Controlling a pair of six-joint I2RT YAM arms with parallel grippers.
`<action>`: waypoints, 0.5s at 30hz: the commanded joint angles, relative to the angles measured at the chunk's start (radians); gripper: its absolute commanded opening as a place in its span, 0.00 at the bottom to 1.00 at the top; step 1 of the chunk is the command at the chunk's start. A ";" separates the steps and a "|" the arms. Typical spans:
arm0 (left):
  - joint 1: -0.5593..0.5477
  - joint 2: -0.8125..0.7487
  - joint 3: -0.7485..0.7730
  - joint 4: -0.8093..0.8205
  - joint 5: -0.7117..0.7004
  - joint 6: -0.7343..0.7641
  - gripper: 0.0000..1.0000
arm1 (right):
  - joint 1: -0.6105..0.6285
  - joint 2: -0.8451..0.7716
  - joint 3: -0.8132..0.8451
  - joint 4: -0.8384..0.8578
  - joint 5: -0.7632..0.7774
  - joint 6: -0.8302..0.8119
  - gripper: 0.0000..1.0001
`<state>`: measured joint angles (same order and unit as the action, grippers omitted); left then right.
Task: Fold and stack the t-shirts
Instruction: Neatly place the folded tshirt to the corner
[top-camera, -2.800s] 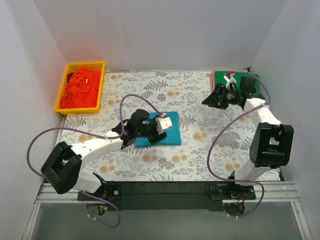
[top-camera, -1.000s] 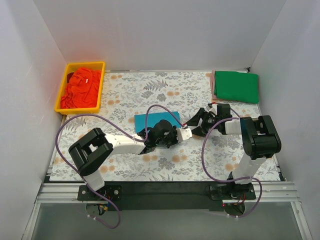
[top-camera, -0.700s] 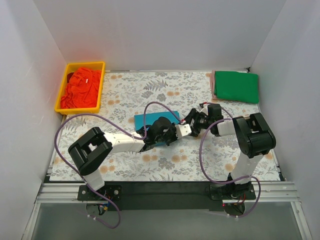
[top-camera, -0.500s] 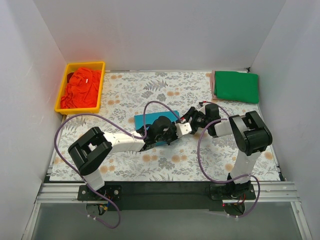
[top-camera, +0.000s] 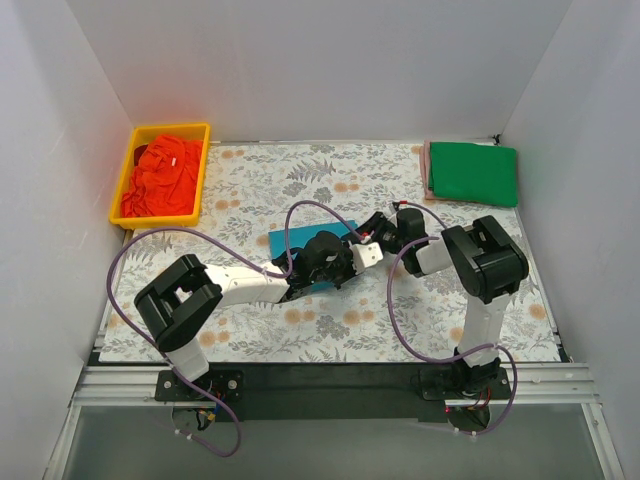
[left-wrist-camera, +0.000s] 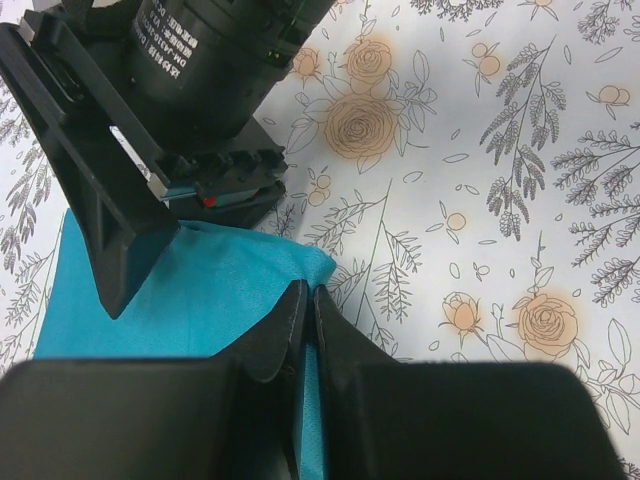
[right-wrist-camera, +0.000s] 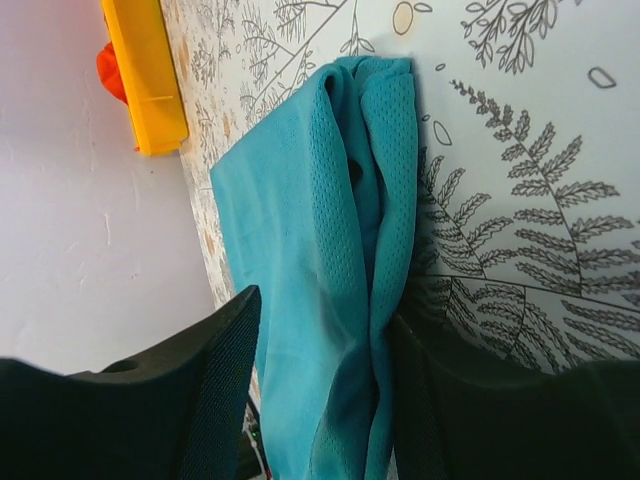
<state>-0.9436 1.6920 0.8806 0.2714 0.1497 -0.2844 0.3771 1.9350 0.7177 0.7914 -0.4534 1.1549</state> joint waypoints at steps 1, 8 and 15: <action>0.006 -0.054 0.040 0.034 -0.007 -0.009 0.00 | 0.005 0.035 0.028 0.009 0.068 0.006 0.56; 0.006 -0.054 0.029 0.052 -0.013 -0.018 0.00 | 0.026 0.050 0.035 0.009 0.062 0.003 0.41; 0.009 -0.075 0.104 -0.105 -0.010 -0.073 0.25 | 0.019 0.044 0.136 -0.119 0.025 -0.128 0.01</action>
<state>-0.9386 1.6920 0.9092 0.2493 0.1390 -0.3042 0.3950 1.9942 0.7650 0.7666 -0.4274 1.1324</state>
